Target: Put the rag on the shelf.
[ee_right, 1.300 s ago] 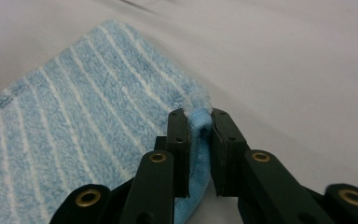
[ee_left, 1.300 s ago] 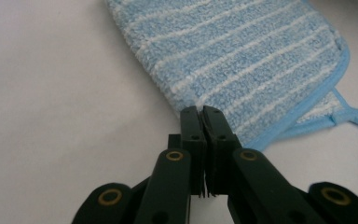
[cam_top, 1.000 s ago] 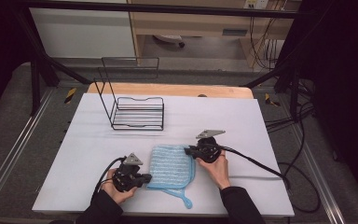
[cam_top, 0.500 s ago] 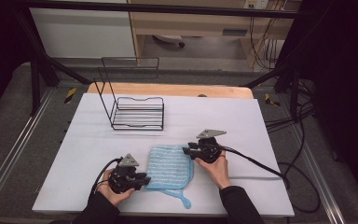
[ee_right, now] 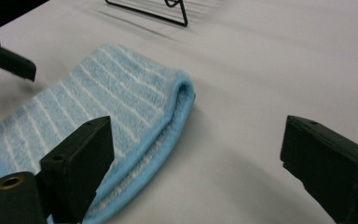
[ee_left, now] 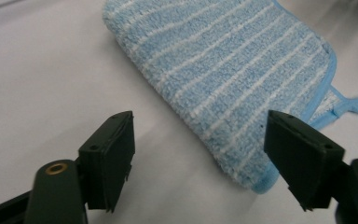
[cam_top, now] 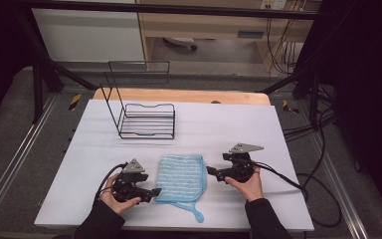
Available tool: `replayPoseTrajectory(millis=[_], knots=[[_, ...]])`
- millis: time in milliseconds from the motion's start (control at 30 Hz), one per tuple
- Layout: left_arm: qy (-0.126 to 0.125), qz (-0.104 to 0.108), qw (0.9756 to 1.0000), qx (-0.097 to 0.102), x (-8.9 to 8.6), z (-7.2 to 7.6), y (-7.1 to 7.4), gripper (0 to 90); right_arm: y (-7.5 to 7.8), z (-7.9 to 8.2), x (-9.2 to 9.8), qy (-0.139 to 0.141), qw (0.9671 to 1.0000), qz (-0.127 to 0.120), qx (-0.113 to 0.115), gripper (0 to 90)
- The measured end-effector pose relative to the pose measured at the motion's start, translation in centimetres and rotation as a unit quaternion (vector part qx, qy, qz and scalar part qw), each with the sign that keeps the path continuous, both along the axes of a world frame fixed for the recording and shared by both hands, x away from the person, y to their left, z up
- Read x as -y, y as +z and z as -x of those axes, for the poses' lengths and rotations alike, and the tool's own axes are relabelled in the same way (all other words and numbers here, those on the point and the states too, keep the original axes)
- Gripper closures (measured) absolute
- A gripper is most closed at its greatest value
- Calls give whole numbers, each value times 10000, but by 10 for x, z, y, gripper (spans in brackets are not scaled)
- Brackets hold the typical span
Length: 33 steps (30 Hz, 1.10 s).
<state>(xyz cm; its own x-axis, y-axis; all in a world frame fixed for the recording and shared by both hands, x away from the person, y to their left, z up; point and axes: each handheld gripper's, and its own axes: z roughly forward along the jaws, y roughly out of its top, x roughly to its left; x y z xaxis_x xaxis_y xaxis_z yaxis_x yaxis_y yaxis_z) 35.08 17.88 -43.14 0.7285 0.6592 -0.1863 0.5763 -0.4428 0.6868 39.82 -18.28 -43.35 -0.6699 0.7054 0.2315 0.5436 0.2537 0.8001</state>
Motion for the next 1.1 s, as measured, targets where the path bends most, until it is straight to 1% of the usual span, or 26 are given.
replayPoseTrajectory(millis=[133, 233, 267, 400, 500, 600, 733, 933, 1100], knots=[[16, 61, 9999, 86, -2, -4, 4, 168, -3, 8, 8, 42, 10000, -14, -30, 65], [19, 42, 9999, 106, -2, -8, 7, 108, -4, 13, 12, 81, 9999, 21, -57, 48], [28, 38, 9999, 140, -2, -9, 8, 93, -4, 15, 13, 81, 9999, 31, -76, 42], [63, 24, 9997, 224, -1, -14, 12, 63, -5, 20, 15, 66, 9999, -20, -108, 34], [71, -11, 9995, 294, 0, -19, 16, 53, -5, 22, 17, 87, 9999, 8, -83, 29], [139, -57, 9993, 328, 2, -27, 21, 54, -5, 23, 17, 89, 9999, 28, -69, 26], [227, -34, 9989, 399, 5, -37, 28, 64, -6, 24, 17, 103, 9999, 24, -69, 25], [380, -86, 9980, 508, 11, -51, 37, 77, -6, 25, 16, 108, 9999, 30, -112, 25], [464, -71, 9974, 553, 16, -62, 40, 86, -7, 25, 16, 99, 9999, 34, -105, 25]])
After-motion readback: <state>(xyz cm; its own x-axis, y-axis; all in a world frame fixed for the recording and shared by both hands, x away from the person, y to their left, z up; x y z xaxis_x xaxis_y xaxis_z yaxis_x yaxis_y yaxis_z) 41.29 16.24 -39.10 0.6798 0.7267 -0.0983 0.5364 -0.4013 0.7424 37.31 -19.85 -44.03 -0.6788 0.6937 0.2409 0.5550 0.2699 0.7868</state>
